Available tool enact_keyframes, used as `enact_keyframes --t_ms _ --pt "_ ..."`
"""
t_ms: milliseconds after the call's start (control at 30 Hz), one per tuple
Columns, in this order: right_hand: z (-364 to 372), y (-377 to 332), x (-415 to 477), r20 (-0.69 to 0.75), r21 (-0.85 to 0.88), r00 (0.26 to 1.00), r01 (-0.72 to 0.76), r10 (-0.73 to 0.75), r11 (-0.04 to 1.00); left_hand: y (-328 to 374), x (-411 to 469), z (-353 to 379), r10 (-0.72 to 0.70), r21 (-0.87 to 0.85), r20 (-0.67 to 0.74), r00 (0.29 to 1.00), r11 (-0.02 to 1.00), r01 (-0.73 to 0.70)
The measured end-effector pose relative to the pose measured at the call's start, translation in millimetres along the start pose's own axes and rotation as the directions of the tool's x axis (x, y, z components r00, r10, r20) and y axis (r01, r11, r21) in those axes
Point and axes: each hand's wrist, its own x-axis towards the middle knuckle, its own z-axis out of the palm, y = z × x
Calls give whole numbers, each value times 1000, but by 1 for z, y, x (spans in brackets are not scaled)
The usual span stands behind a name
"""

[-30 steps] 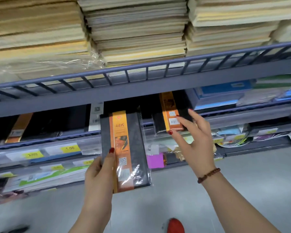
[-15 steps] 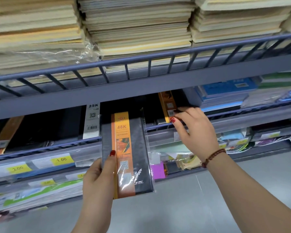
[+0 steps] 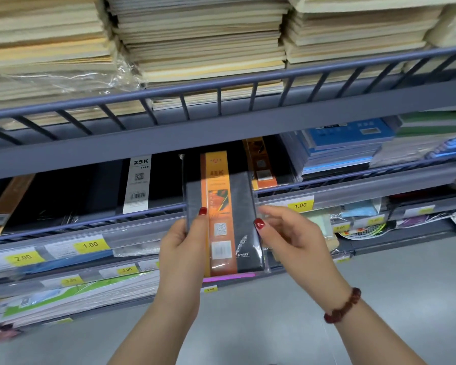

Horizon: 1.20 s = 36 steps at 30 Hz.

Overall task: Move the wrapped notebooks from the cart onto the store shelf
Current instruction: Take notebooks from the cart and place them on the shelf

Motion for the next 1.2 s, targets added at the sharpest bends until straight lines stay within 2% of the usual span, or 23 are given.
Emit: enact_keyframes --t_ms 100,200,267,333,467,533,600,700,800,933,1200 --pt "0 -1 -8 -13 199 988 -149 155 969 -1 1 10 -37 23 72 997 999 36" --pt "-3 -2 -9 -91 318 973 -172 210 933 1 -8 13 -43 -19 101 994 999 45" --pt "-4 -3 -8 -180 334 957 -157 226 929 0 -14 10 26 -81 51 998 997 -22" --pt "-6 -3 -6 -226 318 953 -123 201 940 -2 -18 6 147 -56 75 986 988 -143" --pt "-12 -9 -9 -95 241 993 -51 76 969 -7 -15 8 281 106 249 927 943 -314" --pt "-17 -9 -7 -43 141 999 -22 28 990 -3 -8 12 337 188 245 909 904 -385" --pt "-24 -8 1 -50 -110 995 82 -88 991 4 1 18 404 272 231 885 846 -458" --pt "-33 -10 22 -44 -453 964 215 -263 865 18 18 27 462 362 239 854 773 -520" --pt "-37 -9 43 -23 -653 932 261 -363 711 28 36 39 445 423 248 861 749 -509" --pt "-38 -3 64 49 -674 928 303 -368 674 28 53 47 448 518 249 858 687 -509" --pt "-43 10 69 122 -727 907 358 -403 586 24 59 50 426 501 228 876 720 -480"
